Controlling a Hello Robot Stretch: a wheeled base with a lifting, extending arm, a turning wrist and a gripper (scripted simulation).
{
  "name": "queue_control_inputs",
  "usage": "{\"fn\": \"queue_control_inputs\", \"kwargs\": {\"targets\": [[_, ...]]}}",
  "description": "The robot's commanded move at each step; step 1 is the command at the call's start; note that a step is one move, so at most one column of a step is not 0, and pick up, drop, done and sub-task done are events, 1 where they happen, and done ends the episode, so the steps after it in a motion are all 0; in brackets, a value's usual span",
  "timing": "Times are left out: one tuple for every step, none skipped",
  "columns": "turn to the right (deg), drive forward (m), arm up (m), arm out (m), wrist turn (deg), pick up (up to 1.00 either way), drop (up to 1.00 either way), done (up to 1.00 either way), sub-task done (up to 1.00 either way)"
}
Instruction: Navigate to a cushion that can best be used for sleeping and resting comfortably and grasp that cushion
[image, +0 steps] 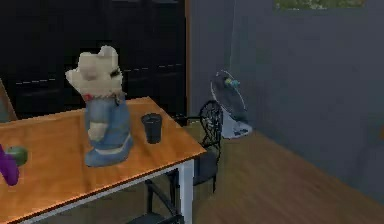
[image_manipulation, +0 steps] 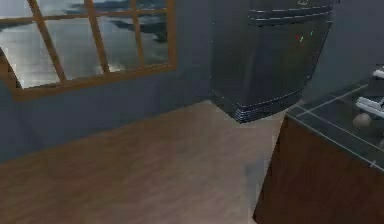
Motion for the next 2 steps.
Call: {"fn": "queue_control_inputs", "kwargs": {"targets": [[45.0,0.00,0.00,0.00,0.0,0.00,0.00,0.00,0.00],[45.0,0.00,0.00,0.00,0.0,0.00,0.00,0.00,0.00]]}}
